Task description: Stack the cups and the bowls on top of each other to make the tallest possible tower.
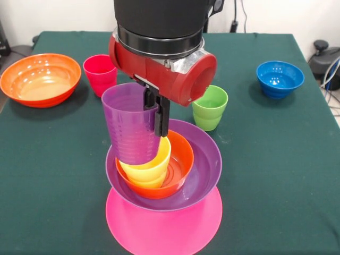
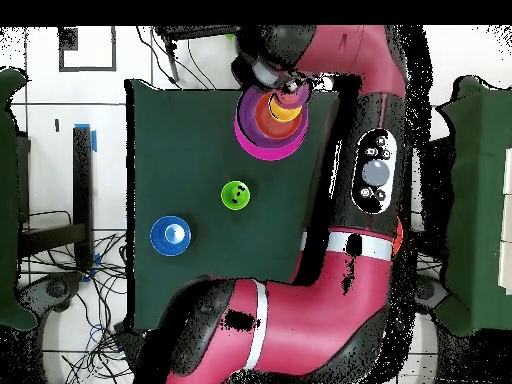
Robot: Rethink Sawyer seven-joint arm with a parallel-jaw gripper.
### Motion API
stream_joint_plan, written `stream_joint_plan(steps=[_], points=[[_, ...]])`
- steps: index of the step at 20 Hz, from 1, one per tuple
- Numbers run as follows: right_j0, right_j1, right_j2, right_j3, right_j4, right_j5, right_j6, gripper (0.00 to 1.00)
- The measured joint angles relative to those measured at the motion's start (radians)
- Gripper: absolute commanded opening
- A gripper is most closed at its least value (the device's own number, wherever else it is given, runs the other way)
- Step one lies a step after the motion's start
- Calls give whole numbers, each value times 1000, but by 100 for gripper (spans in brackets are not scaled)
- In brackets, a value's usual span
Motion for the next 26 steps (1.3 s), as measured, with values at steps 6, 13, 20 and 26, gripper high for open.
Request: stream_joint_plan(steps=[6,13,20,26], points=[[7,0,-21,9,24,-29,0,0],[12,0,-43,16,48,-63,0,0],[13,0,-72,34,79,-68,0,0],[13,0,-89,48,97,-68,0,0]])
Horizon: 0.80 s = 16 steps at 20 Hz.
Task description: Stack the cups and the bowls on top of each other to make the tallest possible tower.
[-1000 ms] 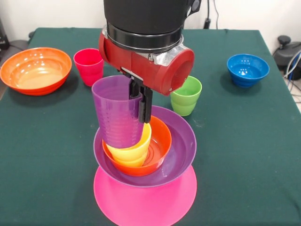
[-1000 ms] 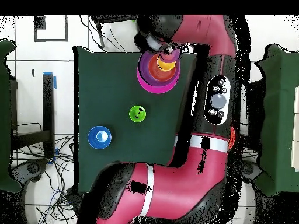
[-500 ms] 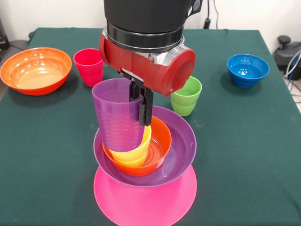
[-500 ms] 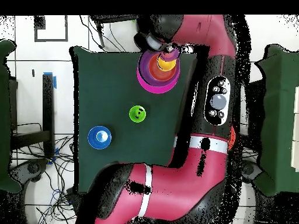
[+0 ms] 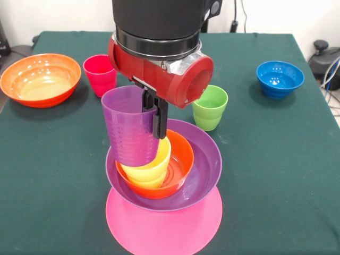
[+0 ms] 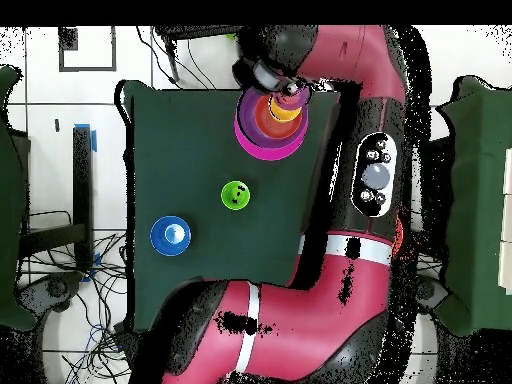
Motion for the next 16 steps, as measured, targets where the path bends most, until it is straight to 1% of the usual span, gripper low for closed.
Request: stream_joint_plan(steps=[16], points=[[9,0,-40,36,53,-4,0,0]])
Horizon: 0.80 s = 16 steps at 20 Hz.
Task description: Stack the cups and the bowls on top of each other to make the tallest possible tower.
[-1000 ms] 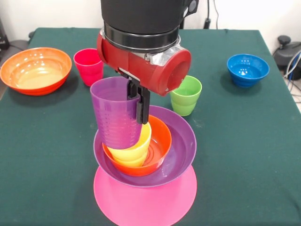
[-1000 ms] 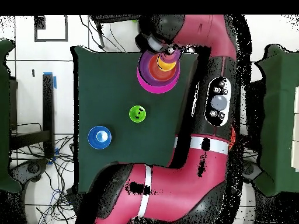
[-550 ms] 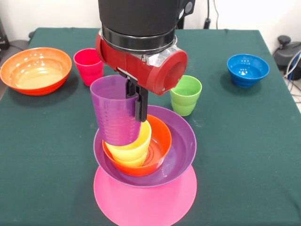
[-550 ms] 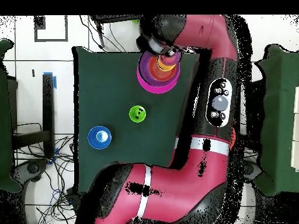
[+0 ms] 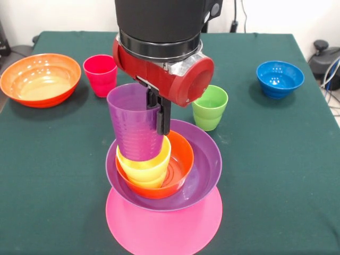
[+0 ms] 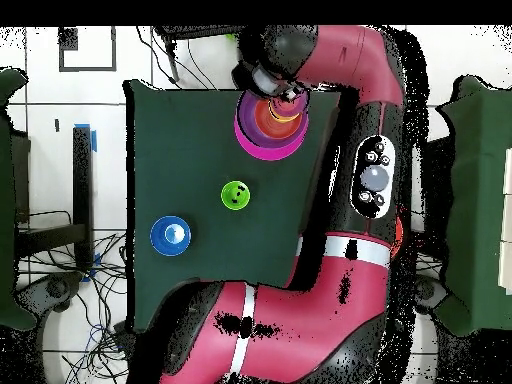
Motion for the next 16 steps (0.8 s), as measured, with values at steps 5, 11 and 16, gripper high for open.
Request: stream_joint_plan(steps=[5,11,16], points=[[9,0,-14,12,16,-16,0,0],[15,0,-24,18,31,-34,0,0],[17,0,-31,18,43,-53,0,0]])
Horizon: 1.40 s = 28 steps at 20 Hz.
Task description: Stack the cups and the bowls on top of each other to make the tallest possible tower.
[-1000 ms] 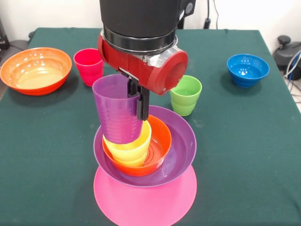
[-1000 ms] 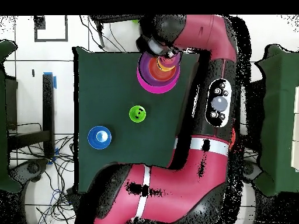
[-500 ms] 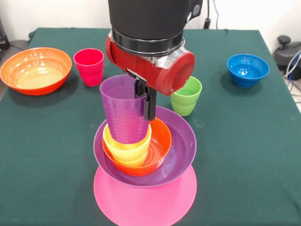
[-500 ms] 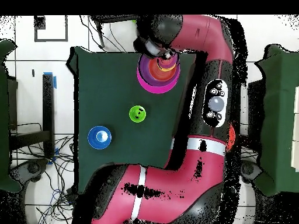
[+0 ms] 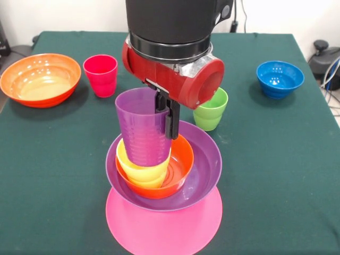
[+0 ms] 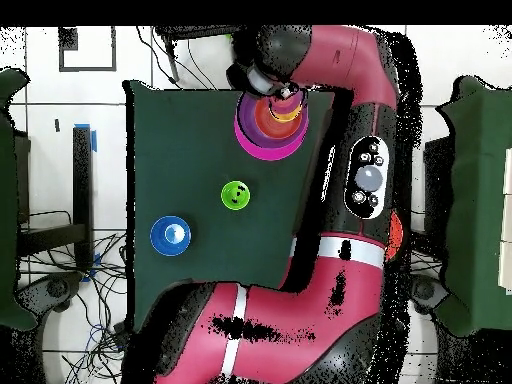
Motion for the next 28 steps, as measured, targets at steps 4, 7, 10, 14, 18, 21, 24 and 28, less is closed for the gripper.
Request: stream_joint_plan(steps=[4,7,10,14,18,21,24,28], points=[[1,0,-6,0,1,-11,0,0],[1,0,-11,0,2,-12,0,0],[1,1,-19,0,2,-12,0,0],[2,2,-31,0,3,-12,0,0],[4,3,-40,0,4,-12,0,0],[4,3,-42,0,6,-12,0,0],[5,3,-44,0,14,-12,0,0],[6,3,-45,0,22,-12,0,0]])
